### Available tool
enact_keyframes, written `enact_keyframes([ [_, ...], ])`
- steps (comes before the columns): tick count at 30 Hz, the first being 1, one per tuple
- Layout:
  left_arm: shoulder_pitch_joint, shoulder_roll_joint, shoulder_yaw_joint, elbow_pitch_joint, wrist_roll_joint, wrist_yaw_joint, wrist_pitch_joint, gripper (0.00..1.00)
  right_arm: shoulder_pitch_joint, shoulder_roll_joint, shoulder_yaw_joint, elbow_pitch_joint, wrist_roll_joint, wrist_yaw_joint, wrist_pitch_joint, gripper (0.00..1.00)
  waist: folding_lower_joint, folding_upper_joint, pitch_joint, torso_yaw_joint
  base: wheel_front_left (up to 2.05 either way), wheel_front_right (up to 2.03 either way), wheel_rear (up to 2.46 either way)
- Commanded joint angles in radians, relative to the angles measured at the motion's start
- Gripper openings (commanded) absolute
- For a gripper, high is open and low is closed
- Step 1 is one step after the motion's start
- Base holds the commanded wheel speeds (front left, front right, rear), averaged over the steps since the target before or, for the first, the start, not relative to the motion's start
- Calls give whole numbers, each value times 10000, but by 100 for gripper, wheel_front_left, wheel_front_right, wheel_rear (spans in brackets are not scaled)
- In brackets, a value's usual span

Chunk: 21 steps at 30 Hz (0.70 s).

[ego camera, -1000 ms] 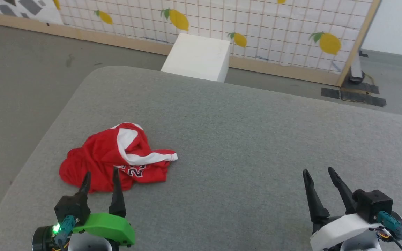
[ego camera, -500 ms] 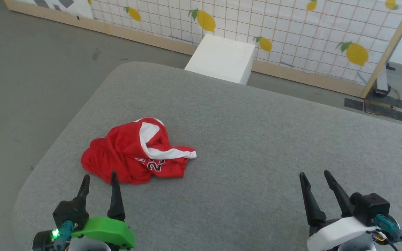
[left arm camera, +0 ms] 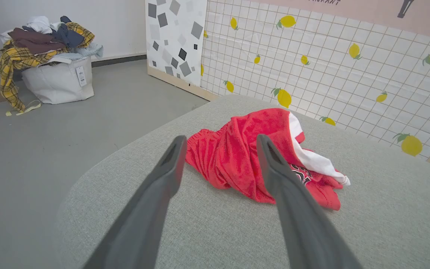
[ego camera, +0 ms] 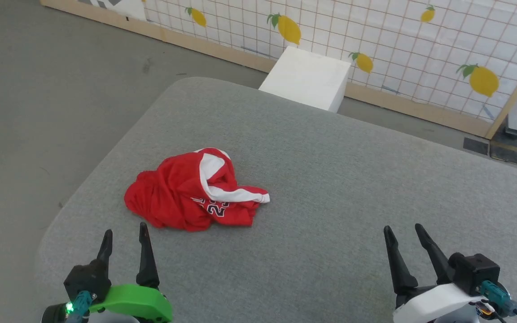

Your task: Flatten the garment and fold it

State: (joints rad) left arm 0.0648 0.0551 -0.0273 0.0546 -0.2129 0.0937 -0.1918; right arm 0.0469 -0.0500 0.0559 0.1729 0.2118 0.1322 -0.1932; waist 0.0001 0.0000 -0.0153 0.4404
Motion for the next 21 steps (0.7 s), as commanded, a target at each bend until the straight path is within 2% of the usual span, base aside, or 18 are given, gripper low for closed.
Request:
enact_keyframes([
  [1, 232, -38, -11, 10, -114, 76, -115, 100, 197, -2, 43, 69, 70, -12, -105, 100, -1, 0, -32, 96, 0, 0, 0],
  [21, 430, -46, -88, 48, -508, 314, -524, 100, 257, -2, 225, 240, 325, -14, -512, 100, -1, 0, -133, 885, 0, 0, 0],
])
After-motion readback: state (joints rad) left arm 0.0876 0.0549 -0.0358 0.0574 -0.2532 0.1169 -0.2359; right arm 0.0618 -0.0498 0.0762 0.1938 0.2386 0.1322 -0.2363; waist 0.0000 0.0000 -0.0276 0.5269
